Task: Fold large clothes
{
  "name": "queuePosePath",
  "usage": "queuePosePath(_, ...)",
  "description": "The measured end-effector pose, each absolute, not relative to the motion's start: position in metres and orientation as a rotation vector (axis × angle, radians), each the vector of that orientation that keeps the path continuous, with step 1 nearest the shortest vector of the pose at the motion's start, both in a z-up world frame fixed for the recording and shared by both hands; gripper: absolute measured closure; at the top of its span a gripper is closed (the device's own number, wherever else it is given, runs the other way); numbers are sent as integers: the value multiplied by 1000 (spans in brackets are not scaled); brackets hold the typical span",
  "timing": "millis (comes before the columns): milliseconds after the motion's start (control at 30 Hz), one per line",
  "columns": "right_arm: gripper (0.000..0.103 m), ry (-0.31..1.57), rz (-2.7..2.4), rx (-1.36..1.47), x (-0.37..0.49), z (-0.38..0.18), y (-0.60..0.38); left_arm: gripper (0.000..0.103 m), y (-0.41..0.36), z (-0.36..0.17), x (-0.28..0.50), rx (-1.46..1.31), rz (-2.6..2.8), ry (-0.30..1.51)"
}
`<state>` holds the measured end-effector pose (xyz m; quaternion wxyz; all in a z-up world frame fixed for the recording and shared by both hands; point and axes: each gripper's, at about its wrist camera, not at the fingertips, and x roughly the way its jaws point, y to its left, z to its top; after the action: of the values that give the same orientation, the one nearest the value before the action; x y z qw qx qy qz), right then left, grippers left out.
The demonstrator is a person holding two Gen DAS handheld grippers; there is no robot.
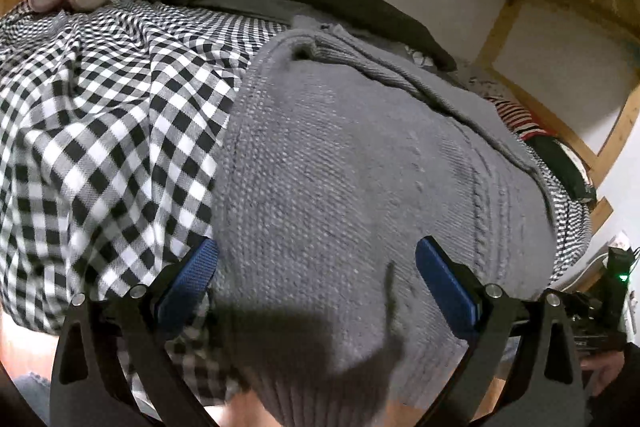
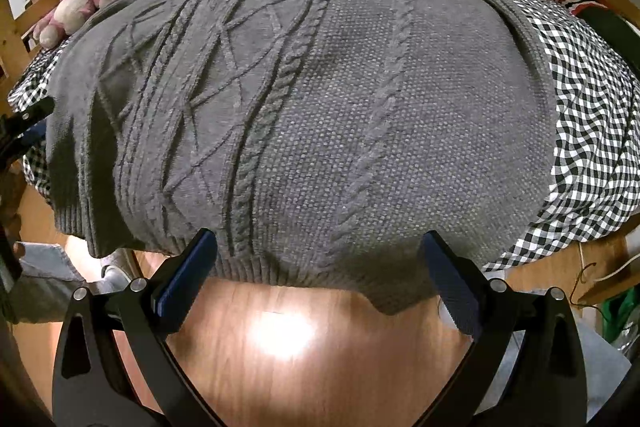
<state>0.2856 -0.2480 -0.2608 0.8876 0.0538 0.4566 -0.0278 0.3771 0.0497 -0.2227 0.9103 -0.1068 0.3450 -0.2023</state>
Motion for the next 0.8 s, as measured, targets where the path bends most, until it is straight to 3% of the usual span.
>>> queuePosePath(200,3,946,-59,107,287,-261,-250,5,63,-215,374,-186,-367,643)
queuePosePath(333,3,947,-52,123,288,-263,-254,5,68,-222,385,-303,-478,753)
queuePosePath(700,3,728,-59,50,279,-214,-306,6,40,-195,361,-283,-647,718)
queuePosePath(800,3,767,85,78,278,-216,-330,6,26,-204,370,-240,-643,793)
